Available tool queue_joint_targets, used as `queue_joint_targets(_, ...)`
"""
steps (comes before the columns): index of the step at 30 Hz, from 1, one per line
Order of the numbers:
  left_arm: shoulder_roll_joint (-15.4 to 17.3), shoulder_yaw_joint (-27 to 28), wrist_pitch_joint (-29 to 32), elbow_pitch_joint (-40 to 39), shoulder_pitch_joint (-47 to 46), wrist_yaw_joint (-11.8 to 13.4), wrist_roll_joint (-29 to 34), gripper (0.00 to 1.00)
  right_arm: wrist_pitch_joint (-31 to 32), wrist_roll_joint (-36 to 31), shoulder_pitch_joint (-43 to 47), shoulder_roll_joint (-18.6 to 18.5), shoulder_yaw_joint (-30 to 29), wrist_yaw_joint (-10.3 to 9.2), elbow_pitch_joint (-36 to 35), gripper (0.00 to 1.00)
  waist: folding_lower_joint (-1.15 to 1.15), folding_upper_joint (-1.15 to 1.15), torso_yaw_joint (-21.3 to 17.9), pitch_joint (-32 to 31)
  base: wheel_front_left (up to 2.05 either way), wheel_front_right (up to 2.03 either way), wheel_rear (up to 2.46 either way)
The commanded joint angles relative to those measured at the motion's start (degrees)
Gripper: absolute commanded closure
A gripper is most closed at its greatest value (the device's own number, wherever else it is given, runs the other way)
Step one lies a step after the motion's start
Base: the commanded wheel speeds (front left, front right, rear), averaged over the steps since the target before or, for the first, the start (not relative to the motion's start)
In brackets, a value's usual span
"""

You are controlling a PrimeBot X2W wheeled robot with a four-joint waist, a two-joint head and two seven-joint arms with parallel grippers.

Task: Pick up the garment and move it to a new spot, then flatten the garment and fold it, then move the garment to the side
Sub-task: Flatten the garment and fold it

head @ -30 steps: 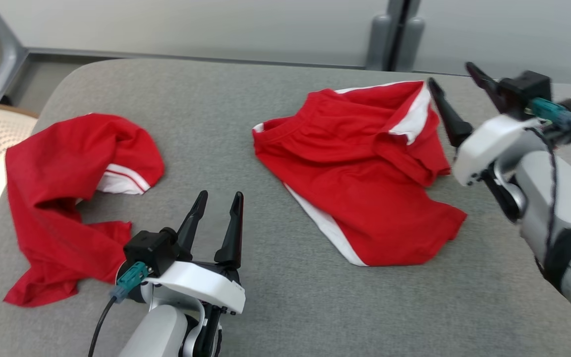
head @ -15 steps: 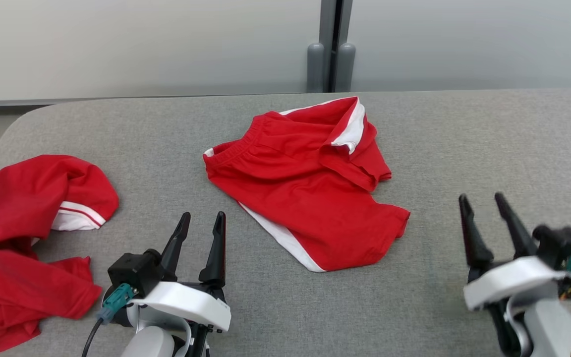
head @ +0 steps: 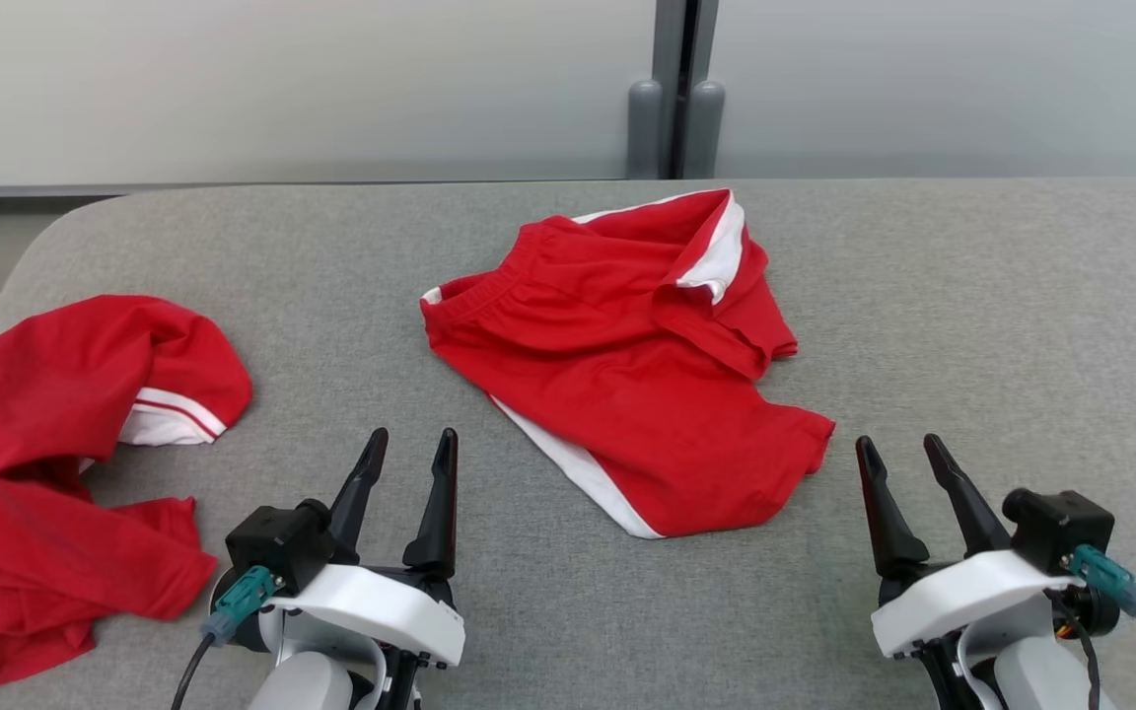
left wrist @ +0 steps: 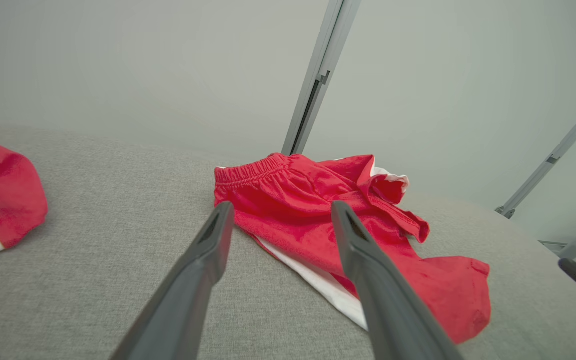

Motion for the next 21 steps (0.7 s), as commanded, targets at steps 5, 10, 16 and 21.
queue_joint_targets(5,0.2,-0.9,0.0,-0.1,-1.2,0.2,-0.6,0.00,3.4,2.9,-2.8,-0.5,-0.3,0.01,2.9,0.00,0.00,0.00,2.5,2.3,0.00,0.00,0.00)
queue_joint_targets(10,0.2,-1.9,0.0,-0.1,-2.1,0.4,-1.3,0.00,5.5,5.9,-5.4,-1.0,0.4,0.01,5.9,0.00,0.00,0.00,5.1,4.7,0.00,0.00,0.00)
queue_joint_targets(16,0.2,-2.7,0.0,0.2,-2.8,0.6,-1.7,0.00,7.3,8.5,-7.6,-1.8,1.8,0.01,9.8,0.39,0.00,0.00,7.4,5.7,0.00,0.00,0.00)
queue_joint_targets(21,0.2,-2.6,0.0,0.6,-2.4,0.8,-1.7,0.00,5.1,10.2,-8.5,-2.9,3.8,0.01,9.6,1.00,0.00,0.00,7.6,4.9,0.00,0.00,0.00)
